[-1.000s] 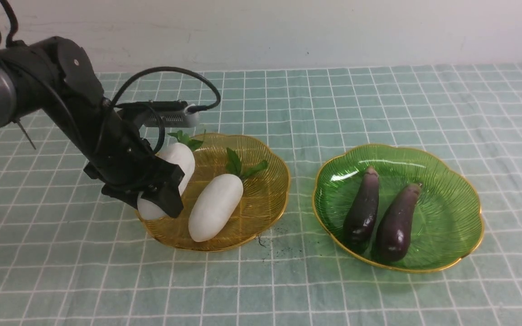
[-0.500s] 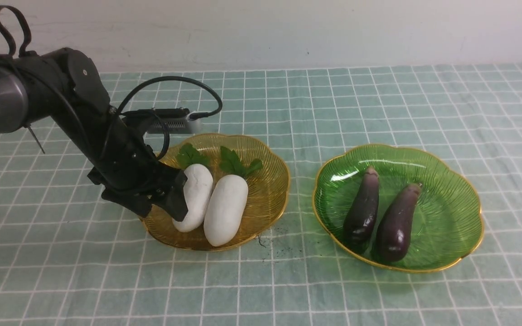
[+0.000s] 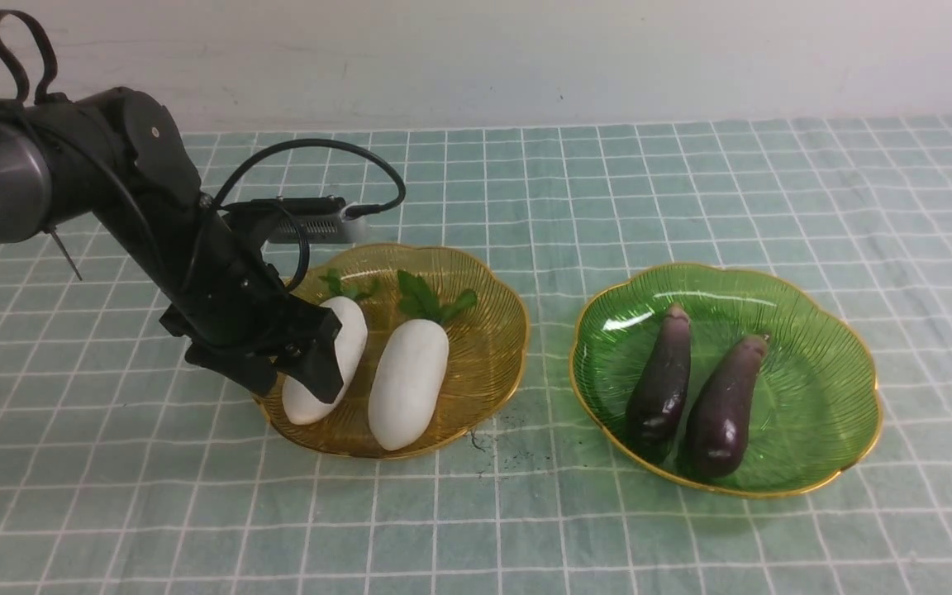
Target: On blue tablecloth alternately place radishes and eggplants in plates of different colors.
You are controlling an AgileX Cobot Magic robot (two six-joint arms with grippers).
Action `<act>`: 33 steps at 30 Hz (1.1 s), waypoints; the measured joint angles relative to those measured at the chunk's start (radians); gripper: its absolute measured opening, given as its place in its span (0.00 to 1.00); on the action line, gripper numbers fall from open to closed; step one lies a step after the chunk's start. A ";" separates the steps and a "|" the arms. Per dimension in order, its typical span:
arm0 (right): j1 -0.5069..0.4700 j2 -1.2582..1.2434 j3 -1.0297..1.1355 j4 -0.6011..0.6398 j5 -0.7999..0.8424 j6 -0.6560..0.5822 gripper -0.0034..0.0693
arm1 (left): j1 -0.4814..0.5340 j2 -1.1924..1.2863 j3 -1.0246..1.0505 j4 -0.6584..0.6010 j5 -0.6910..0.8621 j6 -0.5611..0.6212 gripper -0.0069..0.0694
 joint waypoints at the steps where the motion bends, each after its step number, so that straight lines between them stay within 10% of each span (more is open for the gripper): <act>1: 0.000 -0.014 0.029 0.000 -0.059 0.000 0.06 | 0.000 0.000 0.000 0.000 0.000 0.000 0.77; 11: 0.000 -0.031 0.339 0.061 -0.593 0.000 0.06 | 0.000 0.000 0.000 0.000 0.000 0.000 0.77; 25: 0.000 -0.031 0.426 0.065 -0.631 0.000 0.06 | 0.000 0.000 0.000 0.000 0.000 -0.001 0.77; 28: 0.000 -0.031 0.430 0.065 -0.600 0.000 0.06 | 0.000 0.000 0.000 0.000 0.002 -0.001 0.71; 33: 0.000 -0.031 0.432 0.066 -0.544 0.000 0.06 | 0.000 0.000 -0.015 0.009 0.035 -0.001 0.34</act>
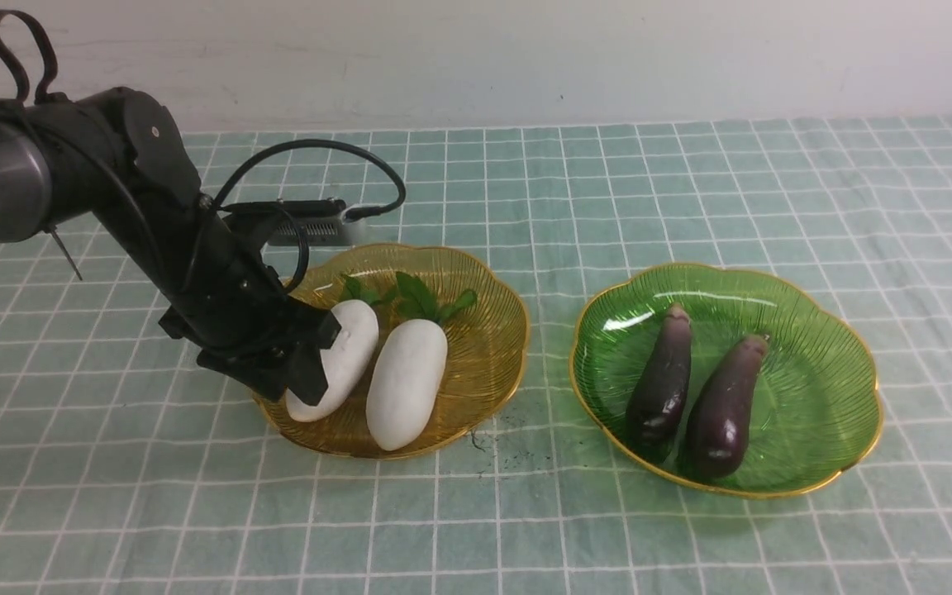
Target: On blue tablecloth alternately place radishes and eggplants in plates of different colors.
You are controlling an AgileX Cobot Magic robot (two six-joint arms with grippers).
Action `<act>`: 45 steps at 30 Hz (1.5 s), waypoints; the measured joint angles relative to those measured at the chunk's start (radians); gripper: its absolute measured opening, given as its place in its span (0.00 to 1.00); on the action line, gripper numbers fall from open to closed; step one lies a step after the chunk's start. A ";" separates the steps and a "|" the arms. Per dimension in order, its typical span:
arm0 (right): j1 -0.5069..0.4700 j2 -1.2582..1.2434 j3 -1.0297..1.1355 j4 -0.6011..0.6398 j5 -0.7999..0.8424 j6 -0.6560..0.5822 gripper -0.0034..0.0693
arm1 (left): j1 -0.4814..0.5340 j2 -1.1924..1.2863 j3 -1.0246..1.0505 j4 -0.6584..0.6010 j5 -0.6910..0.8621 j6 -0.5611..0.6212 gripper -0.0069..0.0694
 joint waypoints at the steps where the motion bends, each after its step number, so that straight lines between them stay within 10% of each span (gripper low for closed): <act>1: 0.000 0.000 0.005 0.000 0.002 0.000 0.06 | 0.000 0.000 -0.007 0.003 0.011 0.000 0.28; 5: 0.000 -0.003 0.055 -0.006 0.003 0.000 0.06 | 0.000 0.000 -0.066 0.009 0.066 -0.005 0.11; 28: -0.097 -0.064 0.296 -0.168 -0.026 -0.001 0.06 | -0.009 -0.143 -0.326 -0.135 0.111 -0.144 0.08; 45: -0.097 -0.064 0.297 -0.168 -0.031 -0.001 0.06 | -0.138 -0.804 0.141 0.068 0.133 -0.120 0.08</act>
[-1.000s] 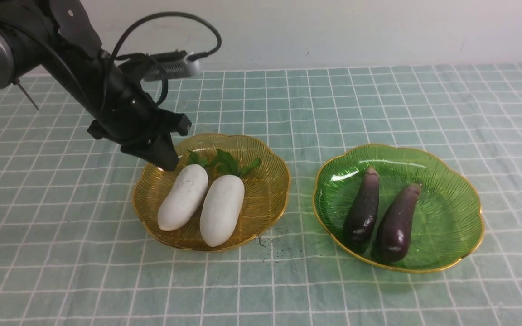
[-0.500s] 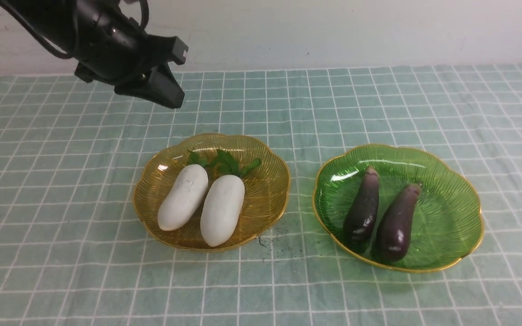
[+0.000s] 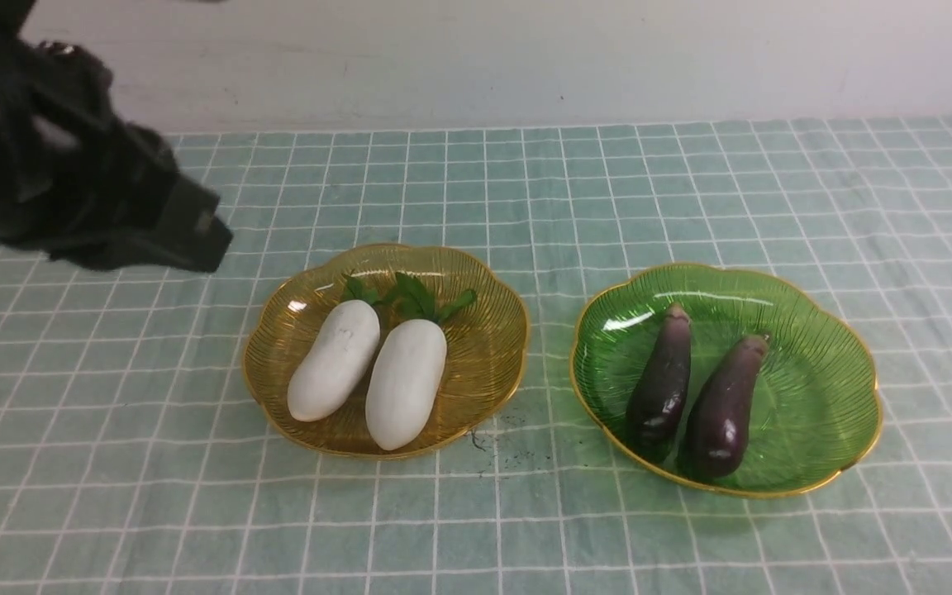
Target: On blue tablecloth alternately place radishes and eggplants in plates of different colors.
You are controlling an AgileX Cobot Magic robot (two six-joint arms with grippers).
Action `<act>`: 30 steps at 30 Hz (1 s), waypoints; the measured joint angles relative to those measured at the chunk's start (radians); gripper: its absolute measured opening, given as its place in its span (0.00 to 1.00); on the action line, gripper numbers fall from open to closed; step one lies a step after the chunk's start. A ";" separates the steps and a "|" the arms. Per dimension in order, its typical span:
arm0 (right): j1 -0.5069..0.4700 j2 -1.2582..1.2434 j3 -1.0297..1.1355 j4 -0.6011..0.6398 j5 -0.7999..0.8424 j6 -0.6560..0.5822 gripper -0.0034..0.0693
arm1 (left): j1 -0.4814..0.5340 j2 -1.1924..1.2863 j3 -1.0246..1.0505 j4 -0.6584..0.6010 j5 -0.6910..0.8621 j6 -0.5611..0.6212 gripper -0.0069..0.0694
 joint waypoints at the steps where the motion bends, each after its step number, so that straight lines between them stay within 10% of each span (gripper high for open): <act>1: 0.000 0.000 0.000 0.000 0.000 0.000 0.06 | 0.000 -0.038 0.044 0.000 -0.005 0.000 0.08; 14: 0.000 0.000 0.000 0.000 0.000 0.012 0.06 | 0.000 -0.501 0.618 -0.100 -0.677 0.000 0.08; 30: 0.000 0.000 0.000 0.000 0.000 0.017 0.06 | 0.000 -0.574 0.692 -0.111 -0.697 0.000 0.08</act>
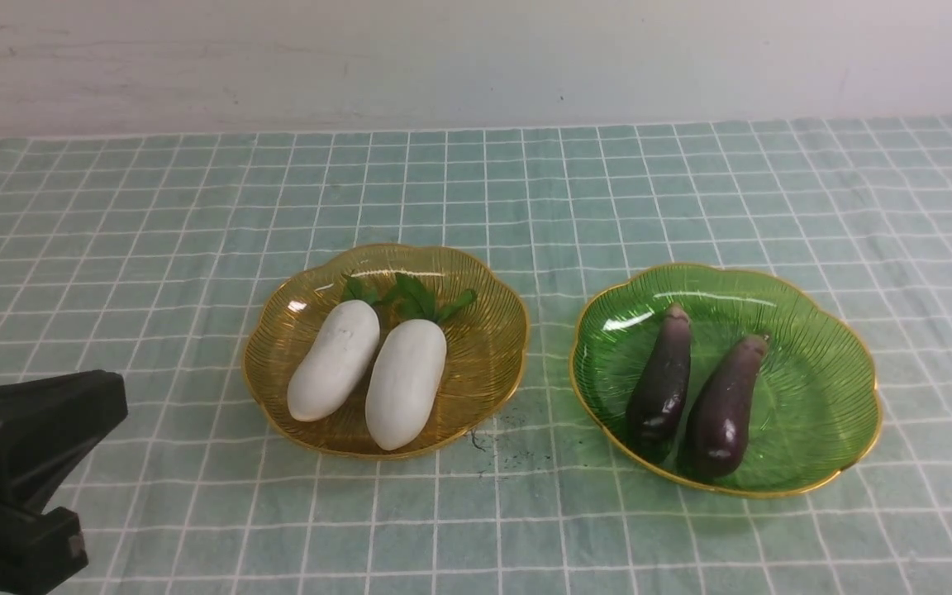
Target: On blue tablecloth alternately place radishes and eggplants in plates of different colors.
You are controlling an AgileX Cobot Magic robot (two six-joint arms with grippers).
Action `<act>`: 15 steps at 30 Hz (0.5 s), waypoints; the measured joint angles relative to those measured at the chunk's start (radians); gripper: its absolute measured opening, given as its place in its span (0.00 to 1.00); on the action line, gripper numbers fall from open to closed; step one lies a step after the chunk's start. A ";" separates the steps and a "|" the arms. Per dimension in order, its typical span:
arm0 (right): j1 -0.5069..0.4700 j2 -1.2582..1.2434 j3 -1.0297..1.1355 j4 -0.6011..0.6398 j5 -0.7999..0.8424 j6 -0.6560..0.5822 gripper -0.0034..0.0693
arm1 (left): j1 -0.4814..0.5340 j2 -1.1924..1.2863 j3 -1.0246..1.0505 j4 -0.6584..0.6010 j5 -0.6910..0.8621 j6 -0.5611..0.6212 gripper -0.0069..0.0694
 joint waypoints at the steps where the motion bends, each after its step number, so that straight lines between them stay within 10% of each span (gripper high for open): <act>1: 0.000 0.000 0.000 0.000 0.000 0.000 0.06 | 0.000 0.000 0.000 0.000 0.002 0.000 0.08; 15: 0.000 0.000 0.000 0.000 0.000 0.000 0.06 | 0.000 -0.030 0.039 0.025 -0.008 -0.001 0.08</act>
